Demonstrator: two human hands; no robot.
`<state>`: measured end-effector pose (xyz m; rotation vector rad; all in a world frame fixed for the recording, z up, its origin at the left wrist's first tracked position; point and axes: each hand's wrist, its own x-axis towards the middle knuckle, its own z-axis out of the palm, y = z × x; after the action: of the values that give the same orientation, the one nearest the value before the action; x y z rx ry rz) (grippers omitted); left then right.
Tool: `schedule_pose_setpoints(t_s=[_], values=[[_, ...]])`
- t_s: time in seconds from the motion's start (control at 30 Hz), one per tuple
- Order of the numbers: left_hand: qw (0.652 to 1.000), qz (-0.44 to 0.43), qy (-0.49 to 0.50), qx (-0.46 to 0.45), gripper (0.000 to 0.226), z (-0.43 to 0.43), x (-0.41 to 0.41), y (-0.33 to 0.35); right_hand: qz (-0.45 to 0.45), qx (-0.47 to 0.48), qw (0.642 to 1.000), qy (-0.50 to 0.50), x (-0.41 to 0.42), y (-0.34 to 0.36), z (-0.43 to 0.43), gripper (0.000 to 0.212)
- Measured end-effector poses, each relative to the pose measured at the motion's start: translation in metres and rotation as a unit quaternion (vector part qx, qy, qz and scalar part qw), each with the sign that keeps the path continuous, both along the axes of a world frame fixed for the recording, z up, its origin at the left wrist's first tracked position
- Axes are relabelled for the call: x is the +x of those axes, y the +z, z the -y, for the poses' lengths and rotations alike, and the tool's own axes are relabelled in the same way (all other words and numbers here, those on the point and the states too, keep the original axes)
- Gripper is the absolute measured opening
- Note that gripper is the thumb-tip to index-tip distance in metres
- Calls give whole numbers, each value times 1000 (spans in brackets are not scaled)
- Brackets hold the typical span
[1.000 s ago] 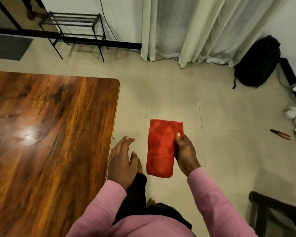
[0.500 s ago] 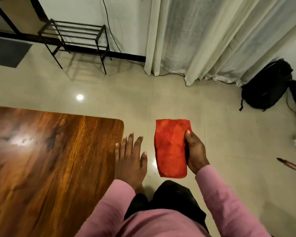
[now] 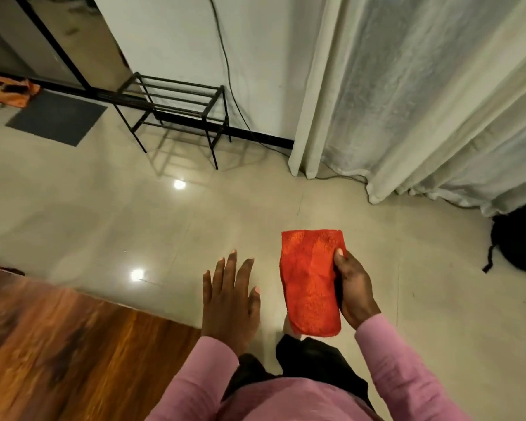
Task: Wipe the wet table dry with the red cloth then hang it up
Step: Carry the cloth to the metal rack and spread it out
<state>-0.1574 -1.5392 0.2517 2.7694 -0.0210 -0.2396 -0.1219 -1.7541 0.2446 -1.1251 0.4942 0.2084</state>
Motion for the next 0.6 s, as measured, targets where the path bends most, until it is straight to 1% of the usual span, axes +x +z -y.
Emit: schedule_pose_setpoints(t_s=[0.13,0.2,0.27,0.33,0.4,0.43,0.47,0.53,0.6], values=[[999,6,32,2,57,9,62,1,-9,-13,997,69,75,3,3,35],[998,22,59,-5,56,8,89,2,-1,-12,996,91,111,3,-4,38],[997,13,82,-4,55,5,115,2,9,-24,991,128,144,6,-14,36],[994,22,109,-21,47,-3,139,2,9,-33,987,160,175,10,-28,32],[985,57,153,-61,30,-15,165,3,9,-34,984,174,205,13,-43,30],[980,60,174,-77,28,-22,179,3,15,-35,983,180,221,14,-51,30],[977,56,186,-87,30,-31,195,2,22,-38,982,184,237,14,-60,31],[976,42,195,-91,43,-52,229,-3,29,-49,980,189,270,15,-82,31],[983,13,171,-67,53,-79,261,-10,24,-57,980,189,301,16,-108,32]])
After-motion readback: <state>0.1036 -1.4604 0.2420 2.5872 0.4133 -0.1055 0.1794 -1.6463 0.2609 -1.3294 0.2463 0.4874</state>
